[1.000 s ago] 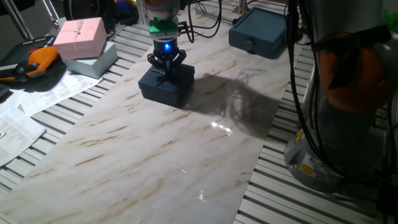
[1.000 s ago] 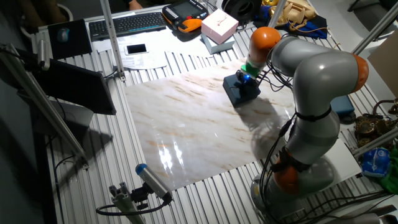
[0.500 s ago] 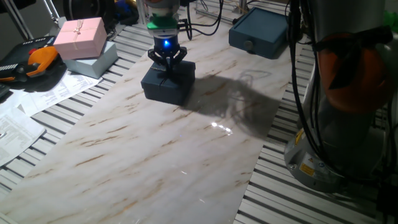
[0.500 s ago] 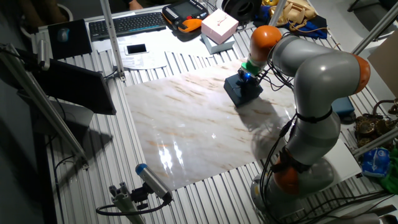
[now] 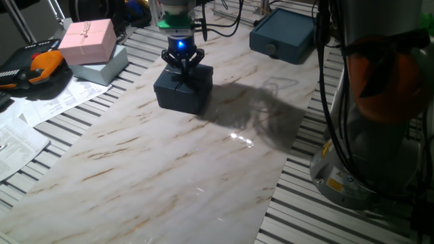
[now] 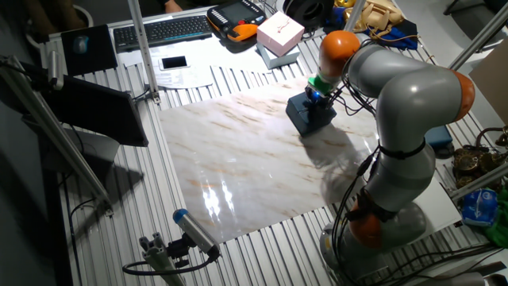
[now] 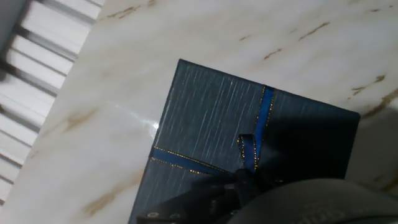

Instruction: Open a box

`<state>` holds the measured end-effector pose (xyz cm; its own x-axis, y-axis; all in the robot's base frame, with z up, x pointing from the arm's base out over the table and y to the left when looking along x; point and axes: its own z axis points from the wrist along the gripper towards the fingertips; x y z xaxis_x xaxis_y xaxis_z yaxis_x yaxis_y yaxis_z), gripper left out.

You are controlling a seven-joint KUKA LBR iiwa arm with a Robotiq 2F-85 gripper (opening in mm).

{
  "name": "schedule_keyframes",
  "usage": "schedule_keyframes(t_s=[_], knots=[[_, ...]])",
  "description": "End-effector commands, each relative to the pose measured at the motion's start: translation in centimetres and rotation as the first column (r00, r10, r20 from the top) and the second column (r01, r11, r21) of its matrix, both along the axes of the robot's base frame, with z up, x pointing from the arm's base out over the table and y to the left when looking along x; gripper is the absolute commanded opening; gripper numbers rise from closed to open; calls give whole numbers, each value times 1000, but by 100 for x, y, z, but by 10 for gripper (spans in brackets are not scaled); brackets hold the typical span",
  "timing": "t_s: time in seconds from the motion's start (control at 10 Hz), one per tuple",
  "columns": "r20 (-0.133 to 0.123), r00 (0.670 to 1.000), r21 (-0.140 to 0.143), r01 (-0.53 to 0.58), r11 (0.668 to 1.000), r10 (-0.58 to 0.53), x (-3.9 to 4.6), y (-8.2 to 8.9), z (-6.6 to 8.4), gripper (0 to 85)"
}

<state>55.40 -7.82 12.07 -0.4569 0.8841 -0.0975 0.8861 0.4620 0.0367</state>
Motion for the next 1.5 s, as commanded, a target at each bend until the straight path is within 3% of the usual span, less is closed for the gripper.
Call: schedule_keyframes(t_s=[0.0, 0.6, 1.0, 1.4], knots=[[-9, 1000, 7, 4, 1000, -4, 10, 18, 55, 0], [-32, 999, 44, 42, 998, -41, -7, 152, 197, 0], [-46, 997, 35, 58, 998, -57, -47, 358, 318, 0], [-64, 998, 50, 29, 998, -26, -87, 489, 337, 0]])
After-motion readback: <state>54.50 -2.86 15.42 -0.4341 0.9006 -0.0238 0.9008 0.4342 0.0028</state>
